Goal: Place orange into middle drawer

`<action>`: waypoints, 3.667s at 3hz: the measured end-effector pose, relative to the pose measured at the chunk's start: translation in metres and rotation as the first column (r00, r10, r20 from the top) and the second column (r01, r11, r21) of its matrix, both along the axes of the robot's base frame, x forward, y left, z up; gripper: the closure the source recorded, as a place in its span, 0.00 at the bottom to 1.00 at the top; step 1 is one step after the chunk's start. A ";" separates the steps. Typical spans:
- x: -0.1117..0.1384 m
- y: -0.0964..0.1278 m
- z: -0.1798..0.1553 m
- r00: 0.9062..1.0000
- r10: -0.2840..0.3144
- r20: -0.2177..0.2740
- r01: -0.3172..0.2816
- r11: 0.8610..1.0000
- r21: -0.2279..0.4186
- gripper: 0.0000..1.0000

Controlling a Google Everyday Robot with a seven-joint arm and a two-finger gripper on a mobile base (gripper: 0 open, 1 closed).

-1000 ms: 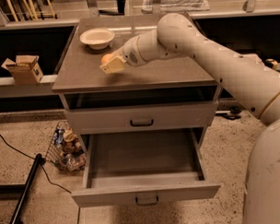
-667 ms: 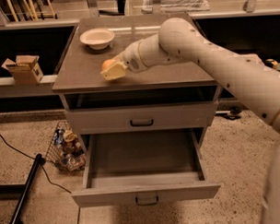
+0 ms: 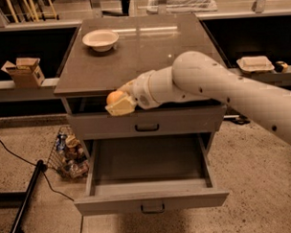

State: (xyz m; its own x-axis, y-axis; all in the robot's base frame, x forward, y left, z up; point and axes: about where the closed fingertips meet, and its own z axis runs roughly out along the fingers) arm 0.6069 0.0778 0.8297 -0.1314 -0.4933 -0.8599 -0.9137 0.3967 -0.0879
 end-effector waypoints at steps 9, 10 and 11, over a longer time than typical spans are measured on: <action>-0.069 -0.006 -0.356 0.909 -0.128 -0.396 0.110 0.992 -0.068 1.00; -0.048 -0.011 -0.368 0.908 -0.181 -0.379 0.151 0.983 -0.107 1.00; -0.011 -0.023 -0.385 0.911 -0.226 -0.344 0.196 0.973 -0.121 1.00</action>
Offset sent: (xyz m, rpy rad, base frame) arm -0.0312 0.0003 -0.0378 0.0131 0.0494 0.0001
